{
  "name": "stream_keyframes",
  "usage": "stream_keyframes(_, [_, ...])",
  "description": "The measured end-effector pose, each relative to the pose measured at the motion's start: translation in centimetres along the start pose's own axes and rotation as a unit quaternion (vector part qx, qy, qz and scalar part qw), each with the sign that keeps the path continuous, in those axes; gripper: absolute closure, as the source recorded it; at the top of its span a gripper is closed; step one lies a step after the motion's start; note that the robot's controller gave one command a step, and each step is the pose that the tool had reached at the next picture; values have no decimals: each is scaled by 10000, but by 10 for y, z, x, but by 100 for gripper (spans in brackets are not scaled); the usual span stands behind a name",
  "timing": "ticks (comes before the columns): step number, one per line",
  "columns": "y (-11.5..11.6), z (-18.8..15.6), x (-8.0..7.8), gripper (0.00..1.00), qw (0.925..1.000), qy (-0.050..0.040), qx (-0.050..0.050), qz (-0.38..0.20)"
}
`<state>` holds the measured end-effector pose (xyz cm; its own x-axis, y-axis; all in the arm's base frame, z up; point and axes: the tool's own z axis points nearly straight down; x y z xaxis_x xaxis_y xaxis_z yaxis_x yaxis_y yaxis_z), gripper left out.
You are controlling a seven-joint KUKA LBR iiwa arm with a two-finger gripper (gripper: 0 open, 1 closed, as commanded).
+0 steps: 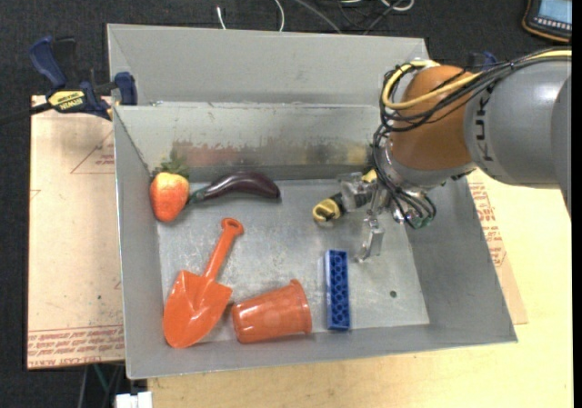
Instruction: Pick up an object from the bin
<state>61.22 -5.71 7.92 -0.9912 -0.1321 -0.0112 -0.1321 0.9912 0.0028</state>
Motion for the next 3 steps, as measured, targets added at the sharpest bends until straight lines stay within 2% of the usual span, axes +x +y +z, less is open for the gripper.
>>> stream_keyframes(1, [-13,-69,-22,0,10000,-34,13,67])
stream_keyframes(2, [13,-19,-43,0,9958,-9,-29,-913])
stream_keyframes(3, [11,9,-47,0,9958,-38,5,-919])
